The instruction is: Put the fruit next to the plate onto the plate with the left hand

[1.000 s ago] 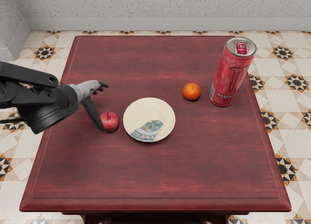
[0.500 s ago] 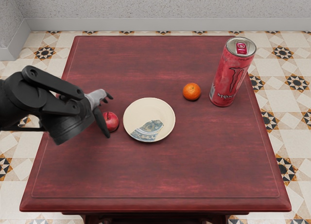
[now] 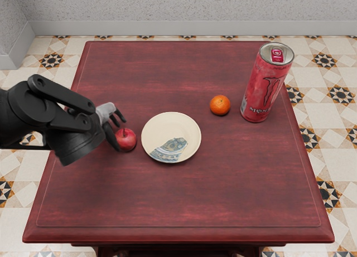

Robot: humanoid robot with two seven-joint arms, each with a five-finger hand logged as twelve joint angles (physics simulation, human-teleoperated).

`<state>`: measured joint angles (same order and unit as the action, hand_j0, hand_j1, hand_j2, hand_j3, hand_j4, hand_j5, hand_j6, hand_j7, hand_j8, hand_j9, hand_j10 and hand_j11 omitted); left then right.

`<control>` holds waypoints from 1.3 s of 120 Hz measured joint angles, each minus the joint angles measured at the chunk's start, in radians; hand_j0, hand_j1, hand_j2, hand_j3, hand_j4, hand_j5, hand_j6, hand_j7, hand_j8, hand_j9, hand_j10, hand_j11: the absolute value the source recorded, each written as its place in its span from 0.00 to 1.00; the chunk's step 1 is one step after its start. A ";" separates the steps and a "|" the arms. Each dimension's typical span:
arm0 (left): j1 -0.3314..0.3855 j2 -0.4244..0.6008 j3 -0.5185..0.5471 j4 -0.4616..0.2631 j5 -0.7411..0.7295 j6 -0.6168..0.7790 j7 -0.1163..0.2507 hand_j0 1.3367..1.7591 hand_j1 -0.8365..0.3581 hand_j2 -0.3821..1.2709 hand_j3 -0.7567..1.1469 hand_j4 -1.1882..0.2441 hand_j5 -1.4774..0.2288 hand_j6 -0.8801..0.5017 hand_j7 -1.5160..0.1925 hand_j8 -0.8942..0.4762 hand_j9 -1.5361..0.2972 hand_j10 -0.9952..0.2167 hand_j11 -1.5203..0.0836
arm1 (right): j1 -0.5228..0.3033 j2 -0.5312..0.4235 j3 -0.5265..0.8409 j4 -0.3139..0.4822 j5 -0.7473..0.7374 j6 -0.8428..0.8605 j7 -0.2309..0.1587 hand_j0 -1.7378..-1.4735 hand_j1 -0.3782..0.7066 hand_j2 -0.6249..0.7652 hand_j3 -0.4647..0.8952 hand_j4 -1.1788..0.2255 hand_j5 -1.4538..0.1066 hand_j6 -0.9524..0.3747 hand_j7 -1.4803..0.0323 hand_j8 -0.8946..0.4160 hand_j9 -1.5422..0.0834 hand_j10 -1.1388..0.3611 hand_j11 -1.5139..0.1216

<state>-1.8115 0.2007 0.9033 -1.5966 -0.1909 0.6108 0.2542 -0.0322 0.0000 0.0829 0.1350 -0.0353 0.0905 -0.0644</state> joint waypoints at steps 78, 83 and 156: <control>-0.026 -0.070 0.004 -0.003 -0.005 0.000 0.021 0.76 0.49 0.40 0.40 0.44 0.44 0.29 0.46 0.29 0.44 0.36 0.49 | 0.000 0.000 0.000 0.000 0.000 0.000 0.000 0.30 0.03 0.45 0.34 0.84 0.93 0.72 0.98 0.68 0.95 0.76 0.93; -0.028 -0.069 0.005 -0.003 -0.005 0.000 0.023 0.76 0.48 0.42 0.40 0.42 0.42 0.29 0.44 0.29 0.42 0.34 0.47 | 0.000 0.000 0.000 0.000 0.000 0.000 0.000 0.30 0.03 0.45 0.34 0.84 0.93 0.72 0.98 0.68 0.95 0.76 0.93; -0.080 -0.038 0.022 -0.001 -0.010 -0.001 0.026 0.76 0.38 0.64 0.40 0.35 0.32 0.32 0.35 0.32 0.34 0.25 0.38 | 0.000 0.000 0.000 0.000 0.000 0.000 0.000 0.30 0.03 0.45 0.34 0.84 0.93 0.72 0.98 0.68 0.95 0.76 0.93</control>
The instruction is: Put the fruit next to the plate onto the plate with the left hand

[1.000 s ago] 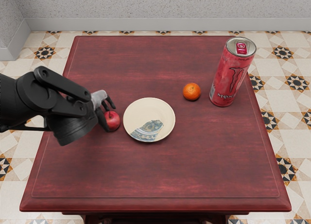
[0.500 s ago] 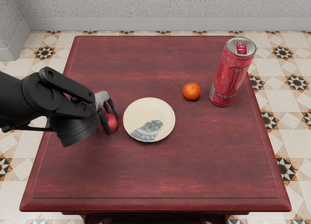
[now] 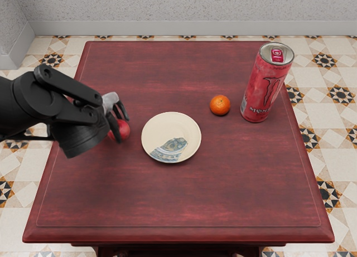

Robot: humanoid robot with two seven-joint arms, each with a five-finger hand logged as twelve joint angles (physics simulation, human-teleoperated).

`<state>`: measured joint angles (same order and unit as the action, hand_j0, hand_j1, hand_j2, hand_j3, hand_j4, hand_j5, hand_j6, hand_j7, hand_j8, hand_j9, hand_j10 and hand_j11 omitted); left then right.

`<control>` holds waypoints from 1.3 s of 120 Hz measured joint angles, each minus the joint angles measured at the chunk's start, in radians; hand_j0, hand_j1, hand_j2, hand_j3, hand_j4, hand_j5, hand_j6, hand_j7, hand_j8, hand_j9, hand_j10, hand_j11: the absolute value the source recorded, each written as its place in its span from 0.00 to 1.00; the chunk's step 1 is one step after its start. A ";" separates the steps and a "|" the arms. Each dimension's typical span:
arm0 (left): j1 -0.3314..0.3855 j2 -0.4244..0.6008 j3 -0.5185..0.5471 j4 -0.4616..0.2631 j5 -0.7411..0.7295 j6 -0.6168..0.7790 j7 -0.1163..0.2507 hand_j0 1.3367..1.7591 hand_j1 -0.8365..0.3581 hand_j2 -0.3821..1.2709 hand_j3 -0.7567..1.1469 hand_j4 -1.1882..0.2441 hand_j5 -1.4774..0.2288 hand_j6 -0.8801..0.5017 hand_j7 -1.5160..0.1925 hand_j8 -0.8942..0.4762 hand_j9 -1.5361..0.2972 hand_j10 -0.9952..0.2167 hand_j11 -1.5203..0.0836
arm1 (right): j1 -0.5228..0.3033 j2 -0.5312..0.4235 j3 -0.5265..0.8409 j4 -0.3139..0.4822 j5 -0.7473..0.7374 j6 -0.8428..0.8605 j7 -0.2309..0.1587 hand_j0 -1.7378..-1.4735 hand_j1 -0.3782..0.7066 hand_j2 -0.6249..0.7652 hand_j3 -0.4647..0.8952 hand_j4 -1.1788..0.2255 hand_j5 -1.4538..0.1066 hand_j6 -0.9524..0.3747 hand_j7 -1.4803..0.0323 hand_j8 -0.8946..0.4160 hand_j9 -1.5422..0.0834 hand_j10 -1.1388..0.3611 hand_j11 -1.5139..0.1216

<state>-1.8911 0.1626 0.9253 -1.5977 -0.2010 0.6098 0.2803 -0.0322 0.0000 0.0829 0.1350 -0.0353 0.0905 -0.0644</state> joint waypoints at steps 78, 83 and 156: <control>-0.052 -0.034 -0.002 0.009 0.001 0.000 0.000 0.76 0.40 0.59 0.40 0.36 0.33 0.29 0.36 0.32 0.35 0.26 0.39 | 0.000 0.000 0.000 0.000 0.000 0.000 0.000 0.30 0.03 0.45 0.34 0.84 0.93 0.72 0.98 0.68 0.95 0.76 0.93; -0.053 -0.035 -0.003 0.010 0.001 0.000 0.000 0.76 0.40 0.59 0.40 0.36 0.33 0.29 0.36 0.31 0.35 0.26 0.39 | 0.000 0.000 0.000 0.000 0.000 0.000 0.000 0.30 0.03 0.45 0.34 0.84 0.93 0.72 0.98 0.68 0.95 0.76 0.93; -0.077 -0.107 -0.020 0.022 -0.001 0.000 0.000 0.76 0.42 0.54 0.40 0.38 0.35 0.27 0.38 0.31 0.37 0.28 0.41 | 0.000 0.000 0.000 0.000 0.000 0.000 0.000 0.30 0.03 0.45 0.34 0.84 0.93 0.72 0.98 0.68 0.95 0.76 0.93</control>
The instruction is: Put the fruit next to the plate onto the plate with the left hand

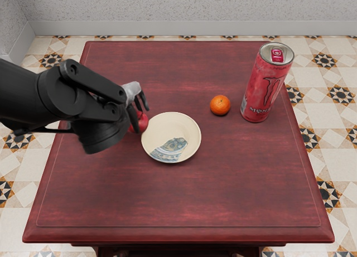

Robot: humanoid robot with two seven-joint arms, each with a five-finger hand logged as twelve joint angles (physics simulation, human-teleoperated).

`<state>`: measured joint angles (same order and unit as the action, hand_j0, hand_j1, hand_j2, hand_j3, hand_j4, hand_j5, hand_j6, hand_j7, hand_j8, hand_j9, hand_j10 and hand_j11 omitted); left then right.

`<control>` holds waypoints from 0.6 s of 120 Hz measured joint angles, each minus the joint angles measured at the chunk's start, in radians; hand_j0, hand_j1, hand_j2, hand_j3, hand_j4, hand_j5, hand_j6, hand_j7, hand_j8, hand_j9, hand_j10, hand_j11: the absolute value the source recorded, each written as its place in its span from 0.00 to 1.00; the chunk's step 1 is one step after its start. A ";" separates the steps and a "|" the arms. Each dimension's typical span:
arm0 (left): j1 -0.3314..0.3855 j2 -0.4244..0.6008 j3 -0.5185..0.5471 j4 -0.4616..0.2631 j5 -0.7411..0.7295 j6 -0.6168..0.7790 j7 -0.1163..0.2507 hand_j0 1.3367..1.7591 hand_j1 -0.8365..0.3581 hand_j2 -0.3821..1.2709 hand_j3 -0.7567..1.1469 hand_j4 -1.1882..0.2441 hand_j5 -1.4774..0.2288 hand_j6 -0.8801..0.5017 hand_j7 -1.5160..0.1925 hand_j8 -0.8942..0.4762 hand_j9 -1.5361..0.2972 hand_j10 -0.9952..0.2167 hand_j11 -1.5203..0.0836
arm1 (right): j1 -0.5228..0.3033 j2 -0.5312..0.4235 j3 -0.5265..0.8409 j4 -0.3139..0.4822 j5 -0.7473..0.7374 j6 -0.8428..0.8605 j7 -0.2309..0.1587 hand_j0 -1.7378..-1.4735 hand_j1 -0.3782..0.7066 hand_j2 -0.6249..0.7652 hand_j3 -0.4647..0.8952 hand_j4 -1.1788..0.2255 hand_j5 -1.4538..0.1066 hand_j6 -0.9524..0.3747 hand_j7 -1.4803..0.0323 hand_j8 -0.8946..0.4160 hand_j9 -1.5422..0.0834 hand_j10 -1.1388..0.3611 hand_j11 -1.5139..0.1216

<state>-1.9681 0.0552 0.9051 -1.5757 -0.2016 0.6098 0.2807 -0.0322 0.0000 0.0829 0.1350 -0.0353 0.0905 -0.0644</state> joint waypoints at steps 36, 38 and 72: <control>-0.009 -0.028 -0.013 0.002 -0.001 0.000 0.000 0.76 0.41 0.51 0.40 0.38 0.36 0.28 0.39 0.31 0.37 0.28 0.42 | 0.000 0.000 0.000 0.000 0.000 0.000 0.000 0.30 0.03 0.45 0.34 0.84 0.93 0.72 0.98 0.68 0.95 0.76 0.93; -0.009 -0.029 -0.015 0.002 -0.001 0.000 0.000 0.76 0.41 0.51 0.40 0.38 0.36 0.28 0.39 0.31 0.37 0.28 0.42 | 0.000 0.000 0.000 0.000 0.000 0.000 0.000 0.30 0.03 0.45 0.34 0.84 0.93 0.72 0.98 0.68 0.95 0.76 0.93; -0.011 -0.037 -0.031 0.003 0.000 0.000 0.000 0.76 0.42 0.49 0.40 0.39 0.37 0.27 0.39 0.29 0.38 0.29 0.43 | 0.000 0.000 0.000 0.000 0.000 0.000 0.000 0.30 0.03 0.45 0.34 0.84 0.93 0.72 0.98 0.68 0.95 0.76 0.93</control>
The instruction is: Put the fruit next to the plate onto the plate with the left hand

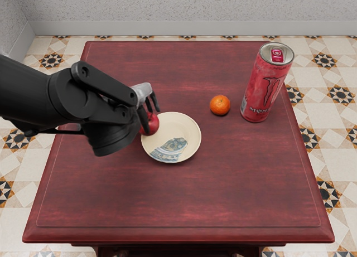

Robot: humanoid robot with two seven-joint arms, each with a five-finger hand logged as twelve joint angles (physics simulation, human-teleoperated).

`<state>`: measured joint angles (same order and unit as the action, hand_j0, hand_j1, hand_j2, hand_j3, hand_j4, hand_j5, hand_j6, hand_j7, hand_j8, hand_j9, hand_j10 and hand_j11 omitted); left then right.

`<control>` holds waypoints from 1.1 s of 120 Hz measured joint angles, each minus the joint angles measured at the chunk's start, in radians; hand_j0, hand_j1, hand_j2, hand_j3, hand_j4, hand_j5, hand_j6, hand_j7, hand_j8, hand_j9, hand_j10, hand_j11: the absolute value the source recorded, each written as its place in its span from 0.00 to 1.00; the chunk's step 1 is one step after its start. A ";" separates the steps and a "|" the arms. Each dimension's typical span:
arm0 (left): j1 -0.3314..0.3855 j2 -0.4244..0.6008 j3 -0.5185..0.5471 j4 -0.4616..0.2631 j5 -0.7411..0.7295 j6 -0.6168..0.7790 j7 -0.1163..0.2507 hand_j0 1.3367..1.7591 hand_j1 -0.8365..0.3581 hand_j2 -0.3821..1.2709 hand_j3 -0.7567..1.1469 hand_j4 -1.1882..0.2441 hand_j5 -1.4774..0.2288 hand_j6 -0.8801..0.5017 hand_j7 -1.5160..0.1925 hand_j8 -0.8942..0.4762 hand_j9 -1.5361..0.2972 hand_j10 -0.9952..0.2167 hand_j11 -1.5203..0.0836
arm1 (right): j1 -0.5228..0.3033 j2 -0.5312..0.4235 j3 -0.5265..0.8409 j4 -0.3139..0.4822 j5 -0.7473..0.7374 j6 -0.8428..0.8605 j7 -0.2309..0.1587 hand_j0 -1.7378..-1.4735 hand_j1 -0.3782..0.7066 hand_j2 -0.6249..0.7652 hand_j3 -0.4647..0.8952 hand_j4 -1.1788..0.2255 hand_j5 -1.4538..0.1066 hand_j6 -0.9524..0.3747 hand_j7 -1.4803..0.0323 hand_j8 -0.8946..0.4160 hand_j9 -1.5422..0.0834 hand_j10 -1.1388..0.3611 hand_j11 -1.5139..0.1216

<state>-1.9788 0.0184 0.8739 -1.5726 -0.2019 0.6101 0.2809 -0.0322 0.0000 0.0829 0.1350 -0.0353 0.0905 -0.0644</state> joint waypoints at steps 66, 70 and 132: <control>0.005 -0.008 -0.025 0.002 0.002 0.001 -0.010 0.76 0.80 0.30 0.40 0.68 0.70 0.51 0.73 0.52 0.69 0.65 0.78 | 0.000 0.000 0.000 0.000 0.000 0.000 0.000 0.30 0.03 0.45 0.34 0.84 0.93 0.72 0.98 0.68 0.95 0.76 0.93; 0.006 -0.006 -0.026 0.003 0.002 0.001 -0.011 0.76 0.82 0.29 0.40 0.70 0.73 0.52 0.75 0.54 0.71 0.67 0.80 | 0.000 0.000 0.000 0.000 0.000 0.000 0.000 0.30 0.03 0.45 0.34 0.84 0.93 0.72 0.98 0.68 0.95 0.76 0.93; 0.009 0.759 -0.028 -0.001 0.140 -0.636 -0.002 0.76 0.96 0.24 0.40 0.81 0.84 0.61 0.86 0.63 0.81 0.79 0.92 | 0.000 0.000 0.000 0.000 0.000 0.000 0.000 0.30 0.03 0.45 0.34 0.84 0.93 0.72 0.98 0.68 0.95 0.76 0.93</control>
<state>-1.9700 0.7778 0.8455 -1.5732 -0.0615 -0.0263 0.2790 -0.0322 0.0000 0.0829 0.1350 -0.0353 0.0905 -0.0644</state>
